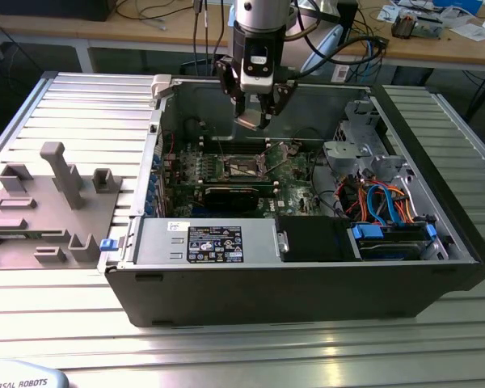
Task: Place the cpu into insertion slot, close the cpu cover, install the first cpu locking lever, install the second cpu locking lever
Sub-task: 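Place the cpu into insertion slot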
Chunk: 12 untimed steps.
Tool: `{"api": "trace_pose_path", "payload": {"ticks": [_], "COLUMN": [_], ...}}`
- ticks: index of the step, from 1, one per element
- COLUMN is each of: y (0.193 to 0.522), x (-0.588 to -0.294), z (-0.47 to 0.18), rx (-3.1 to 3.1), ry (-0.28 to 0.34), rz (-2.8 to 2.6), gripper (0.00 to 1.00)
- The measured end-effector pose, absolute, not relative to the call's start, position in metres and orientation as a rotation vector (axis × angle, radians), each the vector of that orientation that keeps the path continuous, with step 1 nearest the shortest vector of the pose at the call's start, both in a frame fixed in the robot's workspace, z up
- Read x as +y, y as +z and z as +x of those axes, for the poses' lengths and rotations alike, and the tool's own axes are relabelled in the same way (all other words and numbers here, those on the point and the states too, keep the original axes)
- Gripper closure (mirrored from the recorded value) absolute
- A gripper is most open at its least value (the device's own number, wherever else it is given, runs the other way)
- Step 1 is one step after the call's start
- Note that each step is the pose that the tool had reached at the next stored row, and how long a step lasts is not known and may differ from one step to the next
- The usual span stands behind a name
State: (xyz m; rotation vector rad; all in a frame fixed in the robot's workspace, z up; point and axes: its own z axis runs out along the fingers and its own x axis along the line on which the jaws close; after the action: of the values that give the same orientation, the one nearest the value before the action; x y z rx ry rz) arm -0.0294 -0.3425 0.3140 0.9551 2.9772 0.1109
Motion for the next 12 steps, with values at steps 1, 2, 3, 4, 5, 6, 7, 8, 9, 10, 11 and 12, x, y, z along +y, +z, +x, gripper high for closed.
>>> {"api": "trace_pose_path", "payload": {"ticks": [1,2,3,4,5,6,7,8,9,10,11,12], "y": [0.3138,0.3138,0.3137,0.3137,0.3136,0.3135,0.3135,0.3134,0.3134,0.3133,0.3133,0.3132], "x": [-0.3425,-0.3425,-0.3425,-0.3425,-0.3425,-0.3425,-0.3425,-0.3425,-0.3425,-0.3425,-0.3425,-0.3425], "z": [-0.0294,-0.0294,-0.0294,-0.0294,-0.0294,-0.0294,-0.0294,-0.0294,-0.0294,-0.0294,-0.0294,-0.0294], "rx": [2.977,2.976,2.976,2.975,2.975,2.975,2.974,2.974,2.973,2.973,2.972,2.971], "ry": [0.111,0.111,0.111,0.111,0.111,0.111,0.111,0.111,0.111,0.111,0.111,0.111], "rz": [0.956,0.957,0.959,0.960,0.962,0.963,0.963,0.965,0.966,0.968,0.969,0.972], "gripper": [0.45,0.45,0.45,0.45,0.45,0.45,0.45,0.45,0.45,0.45,0.45,0.45]}}
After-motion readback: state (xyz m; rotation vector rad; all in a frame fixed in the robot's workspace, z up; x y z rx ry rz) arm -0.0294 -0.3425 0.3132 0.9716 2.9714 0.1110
